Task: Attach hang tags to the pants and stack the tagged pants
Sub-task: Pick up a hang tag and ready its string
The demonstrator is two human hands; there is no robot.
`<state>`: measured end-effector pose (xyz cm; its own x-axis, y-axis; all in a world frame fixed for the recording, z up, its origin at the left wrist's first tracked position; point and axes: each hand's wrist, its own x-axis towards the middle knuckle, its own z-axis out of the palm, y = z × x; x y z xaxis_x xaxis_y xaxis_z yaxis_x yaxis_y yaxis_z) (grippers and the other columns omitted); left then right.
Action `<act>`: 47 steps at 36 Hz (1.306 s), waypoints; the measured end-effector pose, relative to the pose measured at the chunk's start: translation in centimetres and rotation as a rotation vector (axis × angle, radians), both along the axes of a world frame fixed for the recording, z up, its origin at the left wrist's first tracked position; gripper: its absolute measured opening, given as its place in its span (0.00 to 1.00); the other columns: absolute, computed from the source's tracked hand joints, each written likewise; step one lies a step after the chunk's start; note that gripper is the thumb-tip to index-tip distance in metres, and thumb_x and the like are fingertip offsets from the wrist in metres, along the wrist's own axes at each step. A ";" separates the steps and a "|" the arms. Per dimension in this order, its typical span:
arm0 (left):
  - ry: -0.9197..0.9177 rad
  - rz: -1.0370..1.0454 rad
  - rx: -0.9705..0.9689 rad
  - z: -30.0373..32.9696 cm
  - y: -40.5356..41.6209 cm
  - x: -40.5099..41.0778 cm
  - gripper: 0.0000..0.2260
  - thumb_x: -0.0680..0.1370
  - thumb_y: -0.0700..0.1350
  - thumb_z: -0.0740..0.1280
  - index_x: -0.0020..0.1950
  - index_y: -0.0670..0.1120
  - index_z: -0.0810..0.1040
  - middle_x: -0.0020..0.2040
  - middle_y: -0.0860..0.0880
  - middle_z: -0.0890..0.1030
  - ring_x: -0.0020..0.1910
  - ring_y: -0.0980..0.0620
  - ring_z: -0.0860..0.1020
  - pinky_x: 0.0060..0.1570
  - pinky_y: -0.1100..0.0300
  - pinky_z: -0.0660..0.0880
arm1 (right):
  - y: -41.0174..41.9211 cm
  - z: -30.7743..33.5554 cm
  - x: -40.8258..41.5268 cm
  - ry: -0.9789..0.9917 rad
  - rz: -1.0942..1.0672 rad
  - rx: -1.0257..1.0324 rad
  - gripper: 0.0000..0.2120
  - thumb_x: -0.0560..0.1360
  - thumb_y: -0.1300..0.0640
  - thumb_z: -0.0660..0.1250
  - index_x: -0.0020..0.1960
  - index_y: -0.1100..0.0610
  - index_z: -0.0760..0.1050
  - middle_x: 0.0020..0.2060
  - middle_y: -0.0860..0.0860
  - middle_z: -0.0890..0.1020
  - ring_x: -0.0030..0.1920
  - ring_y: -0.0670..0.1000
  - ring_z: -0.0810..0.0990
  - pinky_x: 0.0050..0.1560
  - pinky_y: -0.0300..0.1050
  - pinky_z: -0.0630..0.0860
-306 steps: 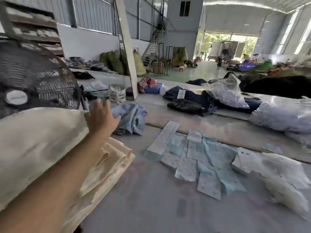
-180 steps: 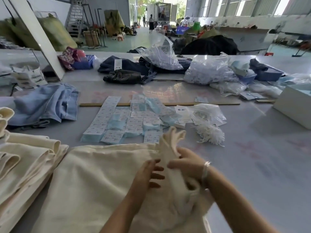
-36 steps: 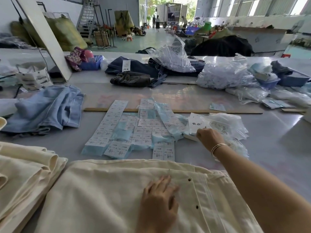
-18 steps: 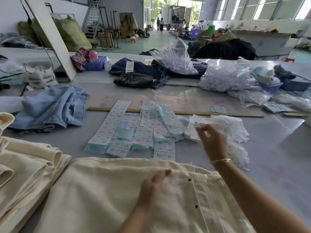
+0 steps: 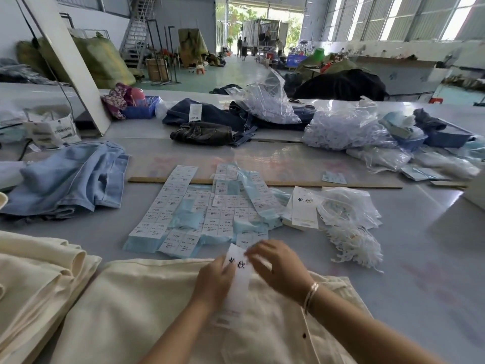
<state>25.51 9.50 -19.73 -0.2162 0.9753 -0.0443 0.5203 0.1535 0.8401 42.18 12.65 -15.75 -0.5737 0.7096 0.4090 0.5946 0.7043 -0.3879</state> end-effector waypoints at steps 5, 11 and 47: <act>0.063 0.018 0.094 -1.1 -0.5 0.1 0.08 0.79 0.51 0.65 0.44 0.48 0.73 0.38 0.50 0.81 0.40 0.48 0.79 0.38 0.56 0.71 | 6.6 -1.4 -2.1 -0.249 -0.204 -0.183 0.18 0.79 0.59 0.60 0.69 0.55 0.71 0.69 0.52 0.72 0.67 0.53 0.71 0.68 0.47 0.68; 0.053 0.037 0.311 -1.6 -0.8 0.2 0.12 0.74 0.41 0.71 0.38 0.51 0.69 0.39 0.53 0.75 0.38 0.56 0.73 0.39 0.62 0.68 | 9.2 -3.4 -4.1 -0.474 -0.200 -0.254 0.17 0.80 0.56 0.57 0.67 0.56 0.70 0.66 0.55 0.73 0.66 0.57 0.70 0.64 0.50 0.67; 0.700 -0.291 0.153 -3.1 2.5 0.0 0.28 0.73 0.58 0.51 0.69 0.50 0.71 0.67 0.55 0.75 0.66 0.58 0.70 0.65 0.61 0.57 | 8.6 -4.7 -4.1 -0.395 -0.236 -0.140 0.15 0.80 0.46 0.58 0.52 0.51 0.81 0.51 0.49 0.82 0.49 0.52 0.80 0.42 0.42 0.71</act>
